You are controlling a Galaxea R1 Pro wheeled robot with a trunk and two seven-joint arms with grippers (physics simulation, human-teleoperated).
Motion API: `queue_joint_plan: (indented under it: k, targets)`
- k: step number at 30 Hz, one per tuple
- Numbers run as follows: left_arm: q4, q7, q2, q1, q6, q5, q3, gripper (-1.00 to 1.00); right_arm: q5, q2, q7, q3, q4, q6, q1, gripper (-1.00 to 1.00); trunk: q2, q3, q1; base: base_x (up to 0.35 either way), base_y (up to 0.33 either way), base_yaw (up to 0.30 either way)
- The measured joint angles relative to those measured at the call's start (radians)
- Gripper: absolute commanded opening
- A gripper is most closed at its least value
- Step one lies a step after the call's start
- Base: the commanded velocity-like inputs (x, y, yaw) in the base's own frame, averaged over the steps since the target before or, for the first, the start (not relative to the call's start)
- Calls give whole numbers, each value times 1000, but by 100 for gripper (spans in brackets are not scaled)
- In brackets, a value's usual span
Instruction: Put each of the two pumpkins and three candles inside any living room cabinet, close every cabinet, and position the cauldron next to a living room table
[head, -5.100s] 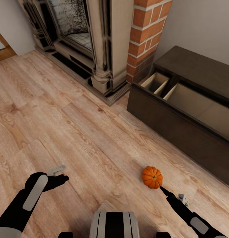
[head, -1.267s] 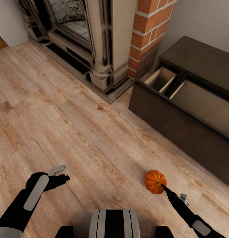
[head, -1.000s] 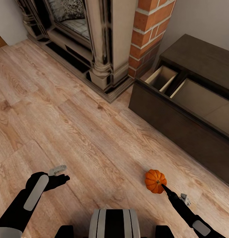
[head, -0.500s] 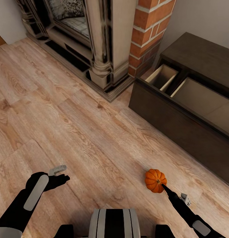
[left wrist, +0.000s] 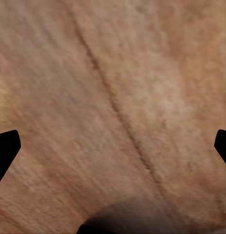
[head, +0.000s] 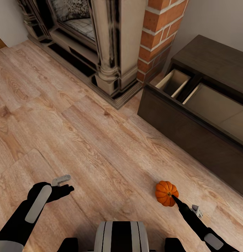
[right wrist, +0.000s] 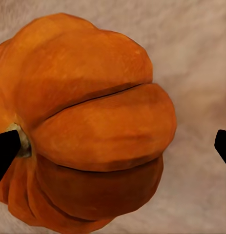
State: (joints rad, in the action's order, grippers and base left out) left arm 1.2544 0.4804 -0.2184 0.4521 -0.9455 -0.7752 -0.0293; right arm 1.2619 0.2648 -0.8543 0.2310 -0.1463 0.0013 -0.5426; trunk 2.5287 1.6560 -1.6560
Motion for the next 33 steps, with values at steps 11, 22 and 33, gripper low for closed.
queue_joint_plan:
  k: [11,22,33]
  targets:
    - [0,0,0,0,0,0,-1,100,0,0,3,0,0,0,0,100,0,0,0,0,19,0]
    - [0,0,0,0,0,0,-1,100,0,0,3,0,0,0,0,100,0,0,0,0,77,0]
    - [0,0,0,0,0,0,0,100,-1,0,2,7,-2,-1,0,100,0,0,0,59,92,0]
